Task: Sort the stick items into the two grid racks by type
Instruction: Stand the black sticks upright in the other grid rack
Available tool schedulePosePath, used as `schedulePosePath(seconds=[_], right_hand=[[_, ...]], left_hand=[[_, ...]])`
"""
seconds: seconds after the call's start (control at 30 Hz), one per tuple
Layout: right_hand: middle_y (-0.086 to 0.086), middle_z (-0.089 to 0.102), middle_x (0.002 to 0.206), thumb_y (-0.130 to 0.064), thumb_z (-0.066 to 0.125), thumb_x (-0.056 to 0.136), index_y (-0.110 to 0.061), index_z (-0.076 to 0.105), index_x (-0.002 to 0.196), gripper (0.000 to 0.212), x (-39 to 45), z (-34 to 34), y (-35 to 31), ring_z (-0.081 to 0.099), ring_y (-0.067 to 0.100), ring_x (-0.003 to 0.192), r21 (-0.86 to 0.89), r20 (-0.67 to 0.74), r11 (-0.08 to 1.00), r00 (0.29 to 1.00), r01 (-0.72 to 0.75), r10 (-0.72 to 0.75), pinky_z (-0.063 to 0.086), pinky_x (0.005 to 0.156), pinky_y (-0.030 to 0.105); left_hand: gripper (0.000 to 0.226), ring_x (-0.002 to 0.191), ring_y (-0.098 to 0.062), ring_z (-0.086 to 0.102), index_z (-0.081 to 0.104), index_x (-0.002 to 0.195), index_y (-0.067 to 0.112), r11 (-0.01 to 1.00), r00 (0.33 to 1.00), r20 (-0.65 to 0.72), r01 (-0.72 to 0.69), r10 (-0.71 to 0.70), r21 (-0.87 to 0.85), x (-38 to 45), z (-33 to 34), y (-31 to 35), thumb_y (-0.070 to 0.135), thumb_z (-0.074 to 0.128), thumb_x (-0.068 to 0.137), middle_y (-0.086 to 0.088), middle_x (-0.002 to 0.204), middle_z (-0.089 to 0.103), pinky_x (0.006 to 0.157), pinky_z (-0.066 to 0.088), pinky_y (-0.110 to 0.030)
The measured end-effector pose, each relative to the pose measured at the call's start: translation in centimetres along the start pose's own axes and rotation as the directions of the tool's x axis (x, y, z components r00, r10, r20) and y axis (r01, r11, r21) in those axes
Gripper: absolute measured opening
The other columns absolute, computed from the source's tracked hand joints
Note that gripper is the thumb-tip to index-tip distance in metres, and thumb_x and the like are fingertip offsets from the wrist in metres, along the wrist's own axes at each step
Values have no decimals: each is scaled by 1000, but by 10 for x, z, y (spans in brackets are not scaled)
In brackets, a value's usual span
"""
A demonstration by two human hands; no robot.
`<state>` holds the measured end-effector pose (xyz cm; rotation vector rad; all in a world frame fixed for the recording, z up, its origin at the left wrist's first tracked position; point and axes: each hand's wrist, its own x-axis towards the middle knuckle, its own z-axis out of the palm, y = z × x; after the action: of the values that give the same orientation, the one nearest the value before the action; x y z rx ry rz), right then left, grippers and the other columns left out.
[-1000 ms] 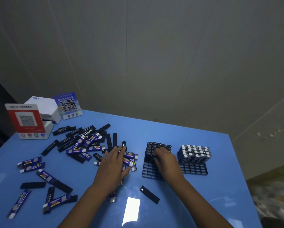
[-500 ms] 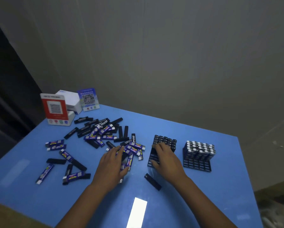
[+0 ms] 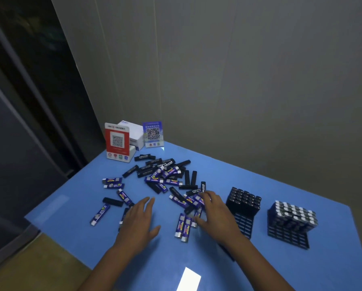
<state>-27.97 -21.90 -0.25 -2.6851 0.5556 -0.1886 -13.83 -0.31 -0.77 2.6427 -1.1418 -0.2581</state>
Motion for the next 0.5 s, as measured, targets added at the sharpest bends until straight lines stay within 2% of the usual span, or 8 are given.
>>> schedulePosePath(seconds=[0.2, 0.3, 0.43, 0.5], right_hand=[[-4, 30, 153, -48, 63, 91, -22, 31, 150, 72, 55, 11, -13, 34, 17, 139, -8, 2, 998, 998, -66, 66, 39, 108, 30], [-4, 29, 152, -46, 62, 92, -21, 31, 150, 70, 86, 19, -20, 34, 16, 139, -7, 0, 991, 991, -133, 133, 38, 107, 28], [-3, 32, 150, -43, 65, 90, -20, 35, 146, 68, 125, 32, -23, 37, 17, 136, -8, -4, 981, 981, -192, 192, 40, 104, 26], [-4, 33, 148, -44, 64, 90, -20, 37, 144, 65, 140, 38, -22, 39, 16, 134, -10, -10, 977, 977, -211, 211, 40, 102, 25]], left_hand=[[90, 148, -21, 14, 5, 156, 20, 1000, 999, 32, -26, 25, 17, 58, -5, -46, 50, 59, 91, -2, 162, 8, 120, 18, -33], [98, 149, -24, 13, 0, 156, 19, 999, 996, 85, -23, 21, 30, 98, -5, -70, 53, 62, 88, -5, 162, 5, 119, 22, -36], [113, 150, -29, 2, -8, 155, 19, 999, 981, 194, -7, -1, 44, 151, -1, -99, 60, 66, 81, -8, 163, -9, 120, 24, -44], [124, 150, -31, -6, -13, 155, 17, 999, 972, 236, -1, -7, 34, 175, 3, -108, 63, 70, 75, -11, 162, -17, 121, 20, -45]])
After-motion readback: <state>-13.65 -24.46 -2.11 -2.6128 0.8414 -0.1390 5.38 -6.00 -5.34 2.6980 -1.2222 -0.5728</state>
